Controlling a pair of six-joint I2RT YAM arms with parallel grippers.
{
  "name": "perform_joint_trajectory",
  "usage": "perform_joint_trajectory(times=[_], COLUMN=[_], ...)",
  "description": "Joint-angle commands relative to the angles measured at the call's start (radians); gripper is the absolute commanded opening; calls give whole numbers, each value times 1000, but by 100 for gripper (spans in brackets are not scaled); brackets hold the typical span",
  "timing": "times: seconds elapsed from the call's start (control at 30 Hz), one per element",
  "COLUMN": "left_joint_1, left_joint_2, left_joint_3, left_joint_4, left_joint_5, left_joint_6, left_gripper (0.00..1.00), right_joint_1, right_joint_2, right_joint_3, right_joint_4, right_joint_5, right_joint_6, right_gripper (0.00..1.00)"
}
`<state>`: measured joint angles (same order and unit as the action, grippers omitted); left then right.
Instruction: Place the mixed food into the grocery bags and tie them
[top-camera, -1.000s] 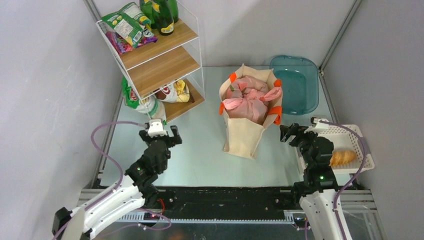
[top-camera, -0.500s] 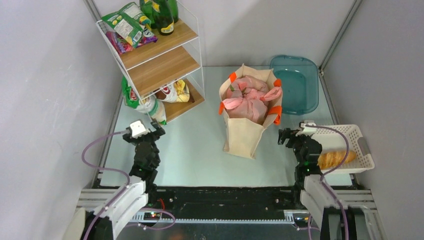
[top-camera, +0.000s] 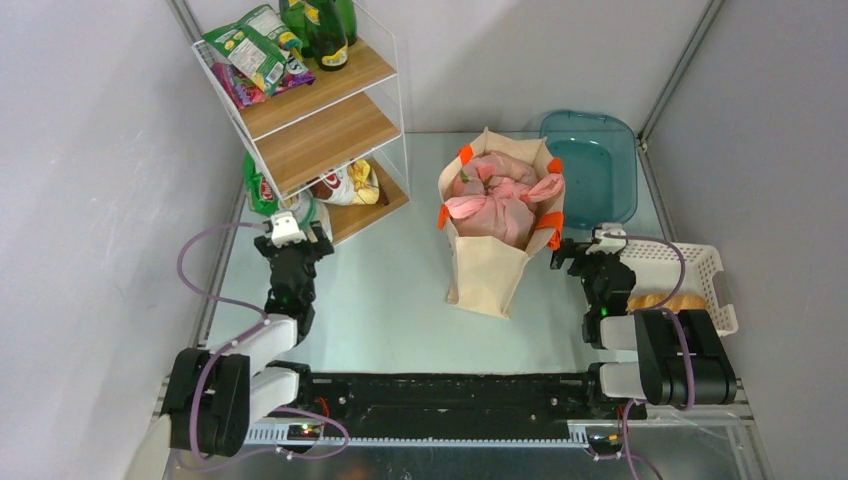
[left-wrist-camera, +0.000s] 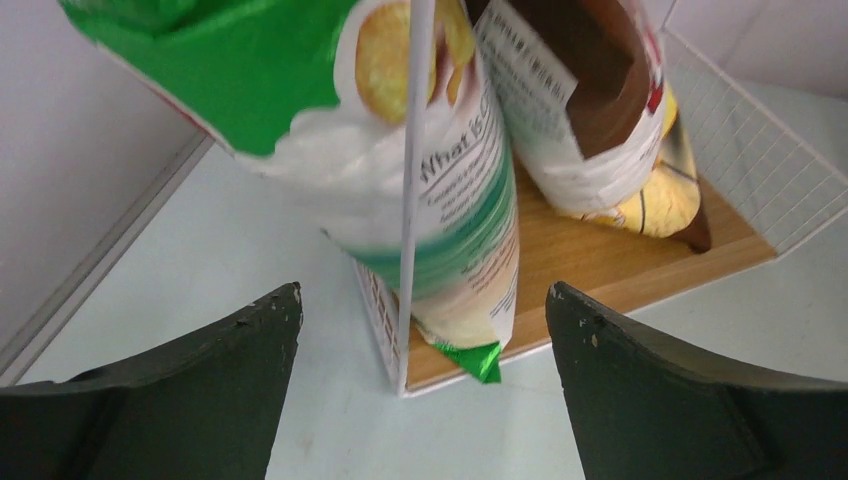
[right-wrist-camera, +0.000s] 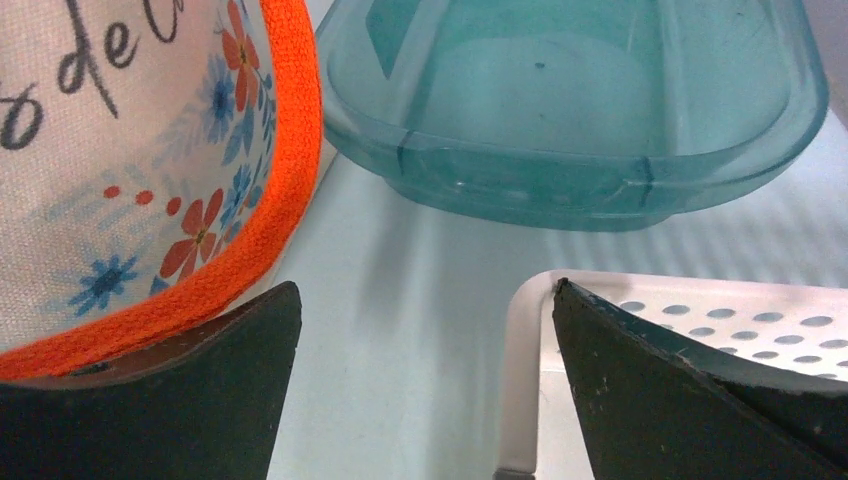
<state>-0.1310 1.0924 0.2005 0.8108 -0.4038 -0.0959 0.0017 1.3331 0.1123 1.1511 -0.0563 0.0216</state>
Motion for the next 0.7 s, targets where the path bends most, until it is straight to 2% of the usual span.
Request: perform_joint_trajectory(times=[0.0,0.07,0.13,0.27,0.4,0.47,0.5,0.57,0.67], left_joint_1=[25,33,65,155,162,162,162,162,162], left_joint_2=[-9,-22,-14,3,-18,-32,-41,-91,-96], left_joint_3=[35,23,31,61,44,32,27,-8,-83], left_joint_4=[-21,-17,-34,-85,-68,-61,-61,-40,130], left_joint_5=[52,5,-30,78,131,146,223,320,293], left_joint_6=[-2,-29,-78,-130,-112,-82,10,103,131], left_gripper=[93,91,96,100,100,100,100,100,100], right_joint_1=[33,39,39,30,31,31,31,29,17], right_joint_2=[15,6,15,18,18,17,18,21,21], right_joint_3=[34,40,74,104,102,102,102,104,117], right_joint_4=[3,-22,-58,-128,-119,-120,-119,-121,-142], right_joint_5=[70,114,134,144,144,144,144,141,117], right_joint_6=[-20,-16,-15,0,-1,-1,-1,0,9], right_gripper=[99,99,99,99,99,99,99,99,99])
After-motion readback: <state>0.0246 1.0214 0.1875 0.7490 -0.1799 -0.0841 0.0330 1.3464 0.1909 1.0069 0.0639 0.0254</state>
